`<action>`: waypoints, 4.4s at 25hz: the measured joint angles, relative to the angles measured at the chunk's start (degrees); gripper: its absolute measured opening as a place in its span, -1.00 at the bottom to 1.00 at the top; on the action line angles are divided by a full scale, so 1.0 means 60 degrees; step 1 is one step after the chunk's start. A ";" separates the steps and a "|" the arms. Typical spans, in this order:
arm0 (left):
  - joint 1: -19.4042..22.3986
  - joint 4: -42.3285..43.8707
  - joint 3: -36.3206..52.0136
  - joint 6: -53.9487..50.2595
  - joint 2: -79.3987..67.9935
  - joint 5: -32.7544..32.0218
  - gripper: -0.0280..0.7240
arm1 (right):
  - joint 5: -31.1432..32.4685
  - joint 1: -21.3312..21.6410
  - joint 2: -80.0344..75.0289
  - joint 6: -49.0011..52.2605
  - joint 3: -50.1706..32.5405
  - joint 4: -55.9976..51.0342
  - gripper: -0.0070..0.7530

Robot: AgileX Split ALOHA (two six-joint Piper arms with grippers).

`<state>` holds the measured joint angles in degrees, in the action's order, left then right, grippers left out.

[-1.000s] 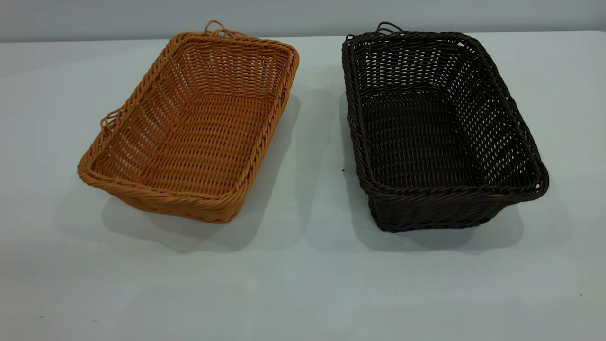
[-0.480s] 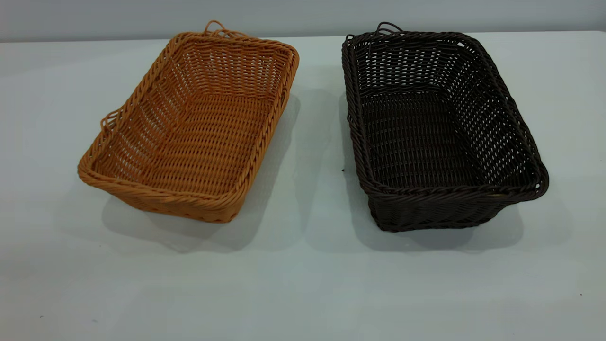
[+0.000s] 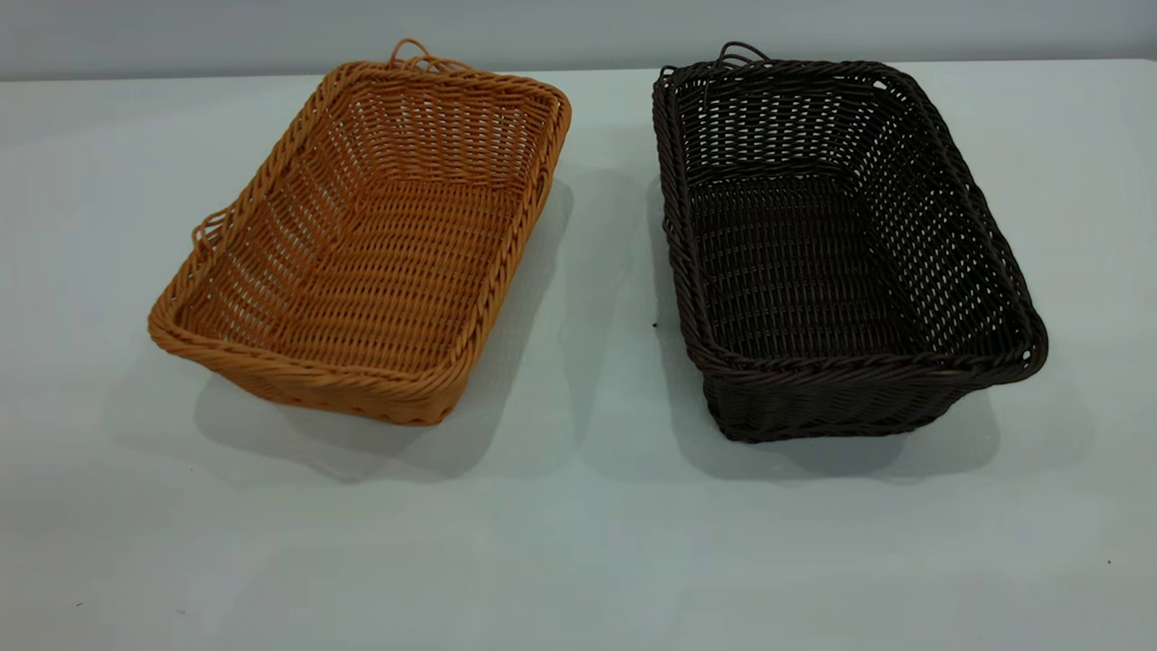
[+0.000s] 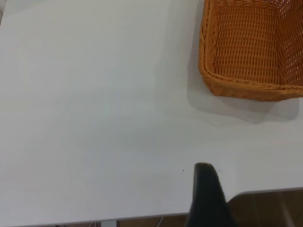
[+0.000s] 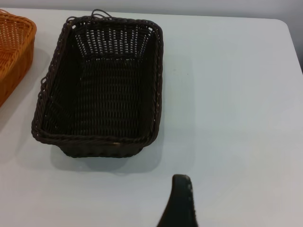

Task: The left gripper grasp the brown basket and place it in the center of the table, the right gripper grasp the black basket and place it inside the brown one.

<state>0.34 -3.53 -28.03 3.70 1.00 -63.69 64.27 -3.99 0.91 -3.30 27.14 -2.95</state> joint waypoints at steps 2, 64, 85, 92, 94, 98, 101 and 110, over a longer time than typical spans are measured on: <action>0.0000 0.0000 0.0000 0.0000 0.0000 0.0009 0.22 | -0.0029 0.0000 0.0000 0.0000 0.0000 0.0000 0.47; 0.0000 -0.0538 -0.1912 0.1559 -1.1338 0.7187 0.63 | -0.6372 -0.2652 -1.8831 -0.2356 0.1951 -1.6519 0.56; 0.0000 -0.0748 -0.2770 0.1301 -1.4053 0.7543 0.63 | -0.9525 -0.3142 -2.0430 0.0014 0.2499 -1.6657 0.27; -0.0112 -0.1228 -0.4501 0.1297 -1.6672 0.7512 0.63 | -0.9415 -0.3142 -2.0617 -0.0003 0.2855 -1.6657 0.27; -0.0265 -0.1323 -0.5049 0.1321 -1.7452 0.7512 0.63 | -0.9415 -0.3142 -2.0625 -0.0003 0.2855 -1.6657 0.27; -0.0579 -0.1531 -0.6216 0.1634 -1.9000 0.7521 0.63 | -0.9415 -0.3142 -2.0654 -0.0003 0.2855 -1.6657 0.27; -0.0820 -0.1633 -0.7084 0.1706 -2.0115 0.7543 0.63 | -0.9415 -0.3142 -2.0658 -0.0003 0.2855 -1.6657 0.27; -0.1568 -0.2006 -0.8606 0.1915 -2.2397 0.7543 0.60 | -0.9502 -0.3142 -2.0658 -0.0003 0.2855 -1.6657 0.18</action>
<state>-9.07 -15.56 -79.67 15.20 -133.38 -18.44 7.25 -22.84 -123.04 -3.32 44.26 -102.89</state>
